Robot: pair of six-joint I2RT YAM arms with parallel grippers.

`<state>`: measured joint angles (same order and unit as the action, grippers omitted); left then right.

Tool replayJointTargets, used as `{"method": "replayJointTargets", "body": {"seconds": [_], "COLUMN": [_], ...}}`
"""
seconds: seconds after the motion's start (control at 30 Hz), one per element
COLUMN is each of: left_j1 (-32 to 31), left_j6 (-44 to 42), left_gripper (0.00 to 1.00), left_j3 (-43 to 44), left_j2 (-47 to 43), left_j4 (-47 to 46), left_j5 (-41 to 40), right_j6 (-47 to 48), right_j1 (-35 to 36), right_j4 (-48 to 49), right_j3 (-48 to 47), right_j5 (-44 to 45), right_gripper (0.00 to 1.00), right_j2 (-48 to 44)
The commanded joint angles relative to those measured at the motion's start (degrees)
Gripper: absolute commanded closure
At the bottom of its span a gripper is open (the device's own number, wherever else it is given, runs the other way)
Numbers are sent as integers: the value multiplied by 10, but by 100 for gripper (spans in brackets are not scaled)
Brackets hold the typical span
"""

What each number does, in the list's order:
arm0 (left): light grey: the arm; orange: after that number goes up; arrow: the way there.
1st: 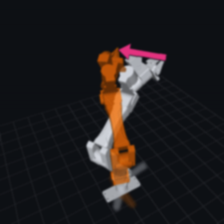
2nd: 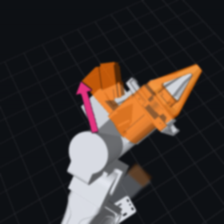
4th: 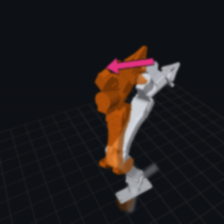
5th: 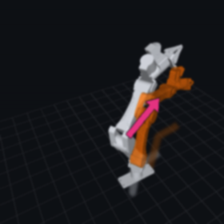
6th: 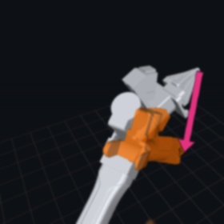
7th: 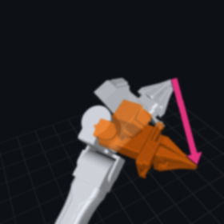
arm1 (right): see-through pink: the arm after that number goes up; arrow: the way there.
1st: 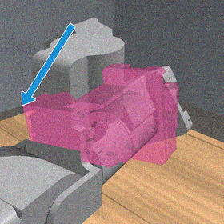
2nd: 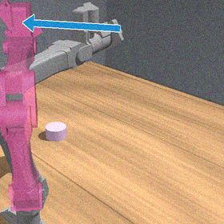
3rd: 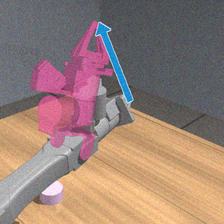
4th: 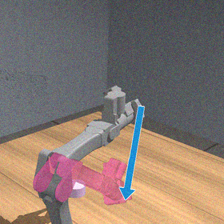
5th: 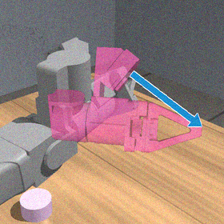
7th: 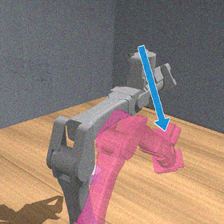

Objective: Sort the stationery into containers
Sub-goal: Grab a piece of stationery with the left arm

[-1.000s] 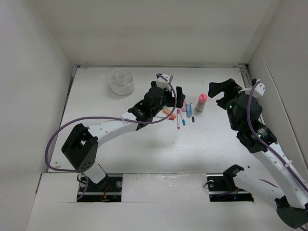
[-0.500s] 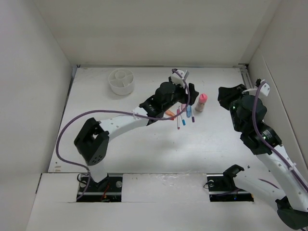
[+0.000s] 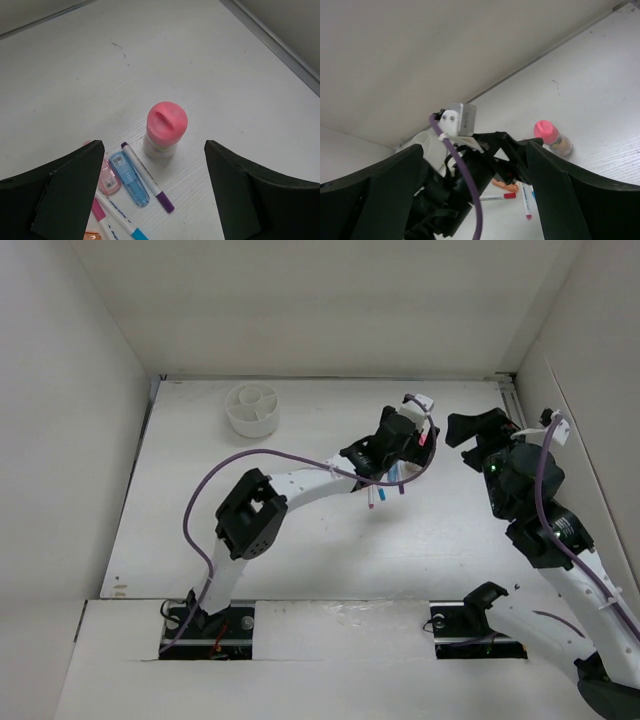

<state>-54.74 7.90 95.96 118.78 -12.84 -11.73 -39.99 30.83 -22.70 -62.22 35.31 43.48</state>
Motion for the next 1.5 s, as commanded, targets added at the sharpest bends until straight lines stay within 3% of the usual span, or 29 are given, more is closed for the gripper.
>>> {"method": "replayJointTargets", "body": {"seconds": [0.0, 0.33, 0.67, 0.9, 1.07, 1.33, 1.47], "left_j1": [-6, -6, -6, -6, -6, -6, 23], "left_j6": [-19, -32, -39, -44, -32, -12, 6], "left_gripper": [20, 18, 41, 64, 71, 71, 71], "left_j3": [58, 215, 289, 294, 270, 245, 231], "left_j2": [23, 142, 202, 213, 175, 43, -17], "left_j4": [25, 69, 96, 102, 81, 54, 48], "left_j5": [-42, -45, -51, -34, -8, 43, 62], "right_j6": [3, 13, 18, 18, 24, 24, 18], "right_j1": [5, 0, 0, 0, 0, 0, 0], "right_j4": [7, 13, 24, 29, 29, 29, 29], "right_j3": [-12, -12, -1, -1, 4, -6, -1], "right_j5": [-15, -35, -46, -53, -53, -47, -53], "right_gripper": [10, 6, 6, 6, 6, 6, 6], "right_j2": [-1, -17, -17, -17, -17, -37, -62]}}
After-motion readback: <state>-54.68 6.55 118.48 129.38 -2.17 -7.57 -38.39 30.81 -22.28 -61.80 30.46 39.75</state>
